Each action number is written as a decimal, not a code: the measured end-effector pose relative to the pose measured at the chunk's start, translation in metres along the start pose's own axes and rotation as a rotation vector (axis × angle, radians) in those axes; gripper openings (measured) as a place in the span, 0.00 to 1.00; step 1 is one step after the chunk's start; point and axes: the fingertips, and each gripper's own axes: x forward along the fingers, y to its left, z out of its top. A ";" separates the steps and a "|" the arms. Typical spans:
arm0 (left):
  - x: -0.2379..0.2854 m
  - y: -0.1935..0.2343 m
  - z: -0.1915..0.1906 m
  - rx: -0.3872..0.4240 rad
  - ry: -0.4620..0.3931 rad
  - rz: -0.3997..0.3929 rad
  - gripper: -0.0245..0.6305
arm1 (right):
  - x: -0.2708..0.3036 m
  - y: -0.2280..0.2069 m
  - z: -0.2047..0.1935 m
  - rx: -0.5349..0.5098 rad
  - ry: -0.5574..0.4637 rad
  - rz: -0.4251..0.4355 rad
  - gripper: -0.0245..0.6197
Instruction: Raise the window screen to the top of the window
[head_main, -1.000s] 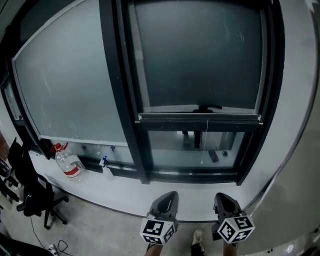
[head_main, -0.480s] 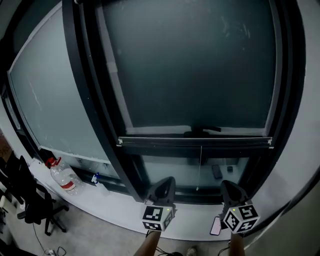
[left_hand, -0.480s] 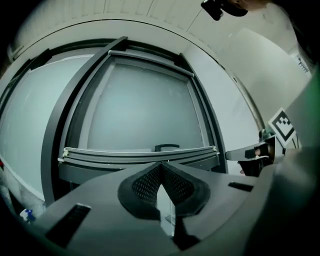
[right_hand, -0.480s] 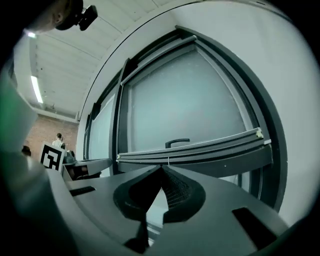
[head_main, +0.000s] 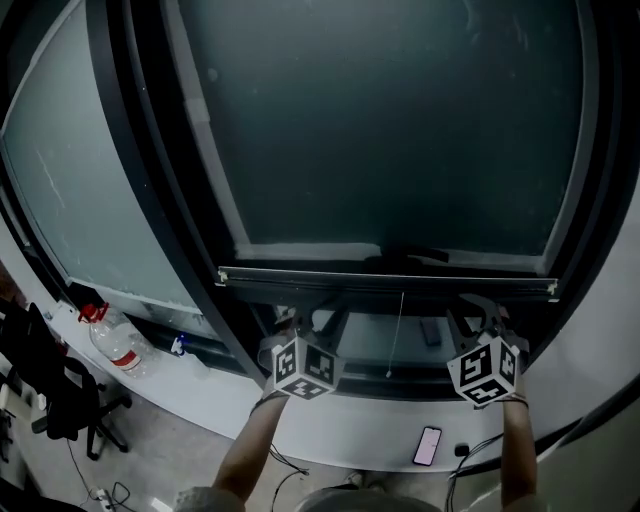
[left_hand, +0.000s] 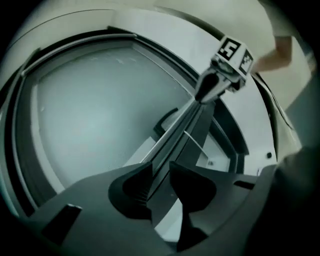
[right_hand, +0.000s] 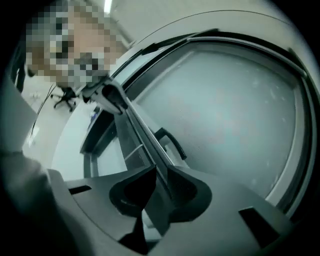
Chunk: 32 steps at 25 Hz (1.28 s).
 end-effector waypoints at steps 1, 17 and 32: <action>0.006 0.002 -0.006 0.060 0.045 -0.025 0.20 | 0.007 -0.003 -0.007 -0.090 0.043 0.015 0.15; 0.033 0.019 -0.036 0.468 0.264 -0.238 0.15 | 0.038 -0.003 -0.040 -0.411 0.296 0.238 0.11; 0.037 0.013 -0.033 0.545 0.397 -0.408 0.08 | 0.041 0.003 -0.039 -0.469 0.362 0.345 0.08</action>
